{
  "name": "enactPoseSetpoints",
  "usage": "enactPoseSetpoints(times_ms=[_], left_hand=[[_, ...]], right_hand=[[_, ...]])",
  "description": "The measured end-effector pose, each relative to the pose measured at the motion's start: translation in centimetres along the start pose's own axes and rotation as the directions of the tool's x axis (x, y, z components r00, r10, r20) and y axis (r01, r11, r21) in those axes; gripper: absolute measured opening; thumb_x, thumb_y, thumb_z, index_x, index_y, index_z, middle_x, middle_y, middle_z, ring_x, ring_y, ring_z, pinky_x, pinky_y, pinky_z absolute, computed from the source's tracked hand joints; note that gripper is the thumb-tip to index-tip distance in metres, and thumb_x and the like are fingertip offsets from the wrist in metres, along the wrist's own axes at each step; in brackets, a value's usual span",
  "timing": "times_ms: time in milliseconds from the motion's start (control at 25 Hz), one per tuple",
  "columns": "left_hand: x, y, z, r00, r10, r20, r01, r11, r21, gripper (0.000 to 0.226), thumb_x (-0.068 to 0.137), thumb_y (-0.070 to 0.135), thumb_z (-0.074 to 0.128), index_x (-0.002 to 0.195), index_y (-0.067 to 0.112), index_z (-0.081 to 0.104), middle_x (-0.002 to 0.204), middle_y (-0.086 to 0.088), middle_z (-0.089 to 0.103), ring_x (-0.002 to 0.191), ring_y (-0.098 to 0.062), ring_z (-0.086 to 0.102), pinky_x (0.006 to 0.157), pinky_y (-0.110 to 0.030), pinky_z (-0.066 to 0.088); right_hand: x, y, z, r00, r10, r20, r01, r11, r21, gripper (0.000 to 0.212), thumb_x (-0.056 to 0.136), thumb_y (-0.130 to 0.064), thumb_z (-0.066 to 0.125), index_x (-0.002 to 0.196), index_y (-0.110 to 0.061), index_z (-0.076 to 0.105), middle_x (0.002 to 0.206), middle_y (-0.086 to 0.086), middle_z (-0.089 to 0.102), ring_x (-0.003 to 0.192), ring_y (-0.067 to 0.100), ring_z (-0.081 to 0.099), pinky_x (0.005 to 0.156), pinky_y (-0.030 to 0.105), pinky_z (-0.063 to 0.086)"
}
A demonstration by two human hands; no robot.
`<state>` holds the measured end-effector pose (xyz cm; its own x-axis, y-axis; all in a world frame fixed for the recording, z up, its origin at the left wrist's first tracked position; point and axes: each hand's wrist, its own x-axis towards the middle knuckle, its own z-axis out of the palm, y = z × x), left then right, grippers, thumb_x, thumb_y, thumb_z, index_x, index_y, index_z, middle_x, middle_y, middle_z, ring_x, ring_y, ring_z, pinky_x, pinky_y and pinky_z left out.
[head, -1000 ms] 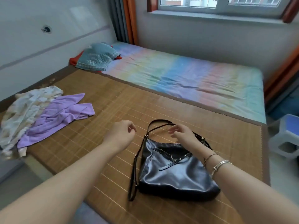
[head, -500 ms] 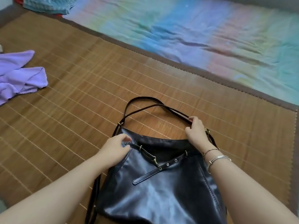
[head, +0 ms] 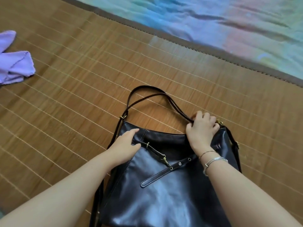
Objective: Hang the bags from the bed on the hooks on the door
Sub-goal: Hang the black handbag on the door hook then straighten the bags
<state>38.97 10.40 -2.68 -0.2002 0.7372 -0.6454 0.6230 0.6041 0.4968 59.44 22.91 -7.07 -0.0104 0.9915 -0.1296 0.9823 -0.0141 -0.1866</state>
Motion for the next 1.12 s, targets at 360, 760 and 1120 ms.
enactPoseSetpoints(times_ms=[360,760,1120], left_hand=[[-5.6,1.8,-6.8,0.960,0.057,-0.273,-0.098,0.985,-0.141,0.066,0.090,0.017,0.053,0.147,0.024,0.021,0.154,-0.003,0.027,0.122,-0.018,0.045,0.097,-0.030,0.035],[-22.3,-1.3,-17.3,0.870,0.044,-0.491,-0.156,0.969,-0.189,0.021,0.079,0.009,0.062,0.068,0.027,0.060,0.070,0.011,0.060,0.072,-0.011,0.057,0.060,-0.023,0.039],[-51.9,-8.7,-14.8,0.705,-0.025,-0.708,-0.084,0.989,-0.119,0.015,0.069,0.011,0.072,0.064,0.021,0.062,0.062,0.006,0.059,0.062,-0.011,0.054,0.058,-0.023,0.039]], right_hand=[[-4.1,-9.4,-10.8,0.865,-0.429,0.260,0.302,0.859,0.414,0.014,0.079,-0.027,0.053,0.091,-0.022,0.059,0.067,0.001,0.071,0.059,0.018,0.065,0.057,0.036,0.056],[-18.0,-22.8,-25.3,0.483,-0.846,0.226,0.573,0.500,0.649,0.004,0.076,-0.010,0.049,0.073,-0.013,0.048,0.077,0.011,0.069,0.049,0.023,0.068,0.052,0.048,0.057],[-40.3,-25.0,-34.1,0.459,-0.879,0.131,0.738,0.459,0.494,0.018,0.071,0.000,0.046,0.086,-0.010,0.044,0.083,0.016,0.063,0.052,0.033,0.068,0.053,0.045,0.054]])
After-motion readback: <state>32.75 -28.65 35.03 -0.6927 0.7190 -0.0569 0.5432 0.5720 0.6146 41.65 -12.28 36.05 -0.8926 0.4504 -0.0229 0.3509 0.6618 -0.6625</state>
